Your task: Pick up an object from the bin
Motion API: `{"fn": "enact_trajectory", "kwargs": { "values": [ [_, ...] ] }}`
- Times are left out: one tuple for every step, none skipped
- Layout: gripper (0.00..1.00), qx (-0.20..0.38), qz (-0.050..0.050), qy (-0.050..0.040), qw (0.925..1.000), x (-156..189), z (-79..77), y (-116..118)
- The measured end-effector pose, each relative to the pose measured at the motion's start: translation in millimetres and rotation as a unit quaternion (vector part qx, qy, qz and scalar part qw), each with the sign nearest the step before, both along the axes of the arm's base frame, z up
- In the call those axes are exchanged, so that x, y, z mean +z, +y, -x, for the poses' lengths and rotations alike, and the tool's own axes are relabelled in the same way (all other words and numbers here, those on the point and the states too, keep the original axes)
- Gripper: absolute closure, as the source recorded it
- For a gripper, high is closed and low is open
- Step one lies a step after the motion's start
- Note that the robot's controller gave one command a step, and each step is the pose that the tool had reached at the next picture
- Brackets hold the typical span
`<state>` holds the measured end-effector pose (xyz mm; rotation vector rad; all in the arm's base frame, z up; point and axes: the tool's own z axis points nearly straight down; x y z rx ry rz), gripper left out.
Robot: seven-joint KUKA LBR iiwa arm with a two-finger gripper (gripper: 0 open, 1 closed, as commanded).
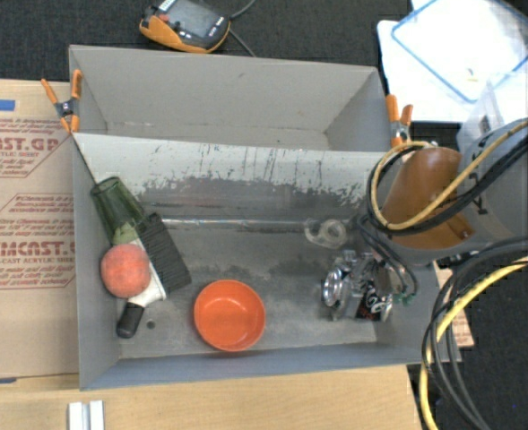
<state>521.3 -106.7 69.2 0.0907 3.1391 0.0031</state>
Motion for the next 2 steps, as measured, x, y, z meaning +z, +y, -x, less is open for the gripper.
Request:
{"fn": "enact_trajectory", "kwargs": {
  "values": [
    [1.0, 0.0, 0.0, 0.0, 1.0, 0.0, 0.0, 0.0],
    [1.0, 0.0, 0.0, 0.0015, 1.0, 26.3, 1.1, 0.7]
  ]
}}
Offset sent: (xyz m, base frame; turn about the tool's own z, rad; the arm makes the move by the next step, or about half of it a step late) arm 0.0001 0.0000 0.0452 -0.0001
